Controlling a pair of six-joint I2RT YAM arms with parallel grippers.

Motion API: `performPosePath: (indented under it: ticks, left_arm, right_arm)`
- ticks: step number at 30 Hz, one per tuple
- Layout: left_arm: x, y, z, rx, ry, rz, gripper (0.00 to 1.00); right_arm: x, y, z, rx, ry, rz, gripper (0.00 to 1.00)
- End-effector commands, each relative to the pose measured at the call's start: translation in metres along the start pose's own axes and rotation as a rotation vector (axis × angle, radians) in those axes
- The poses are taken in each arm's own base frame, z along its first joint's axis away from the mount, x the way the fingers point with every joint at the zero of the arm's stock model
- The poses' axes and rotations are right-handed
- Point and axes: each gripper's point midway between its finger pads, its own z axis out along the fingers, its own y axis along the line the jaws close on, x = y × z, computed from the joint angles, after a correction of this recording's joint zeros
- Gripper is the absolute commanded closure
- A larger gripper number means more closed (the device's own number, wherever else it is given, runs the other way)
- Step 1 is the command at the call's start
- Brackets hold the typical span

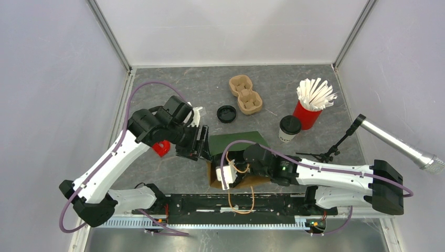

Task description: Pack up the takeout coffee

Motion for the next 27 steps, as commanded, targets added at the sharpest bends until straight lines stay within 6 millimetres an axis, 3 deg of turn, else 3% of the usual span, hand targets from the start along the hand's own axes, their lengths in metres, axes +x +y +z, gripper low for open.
performPosePath:
  ticks: [1, 17, 21, 27]
  left_arm:
    - [0.01, 0.006, -0.002, -0.043, 0.04, -0.062, 0.29]
    - [0.018, 0.024, -0.01, -0.123, 0.007, -0.089, 0.26]
    - [0.02, 0.024, -0.006, -0.107, 0.0, -0.104, 0.27]
    - [0.007, 0.021, 0.006, -0.082, -0.04, -0.11, 0.28]
  right_arm:
    - [-0.011, -0.017, 0.0, 0.067, -0.024, 0.012, 0.35]
    - [-0.018, -0.034, 0.011, 0.159, -0.058, 0.084, 0.35]
    - [-0.014, -0.029, 0.01, 0.152, -0.047, 0.079, 0.35]
    - [-0.011, -0.027, 0.009, 0.152, -0.039, 0.078, 0.35]
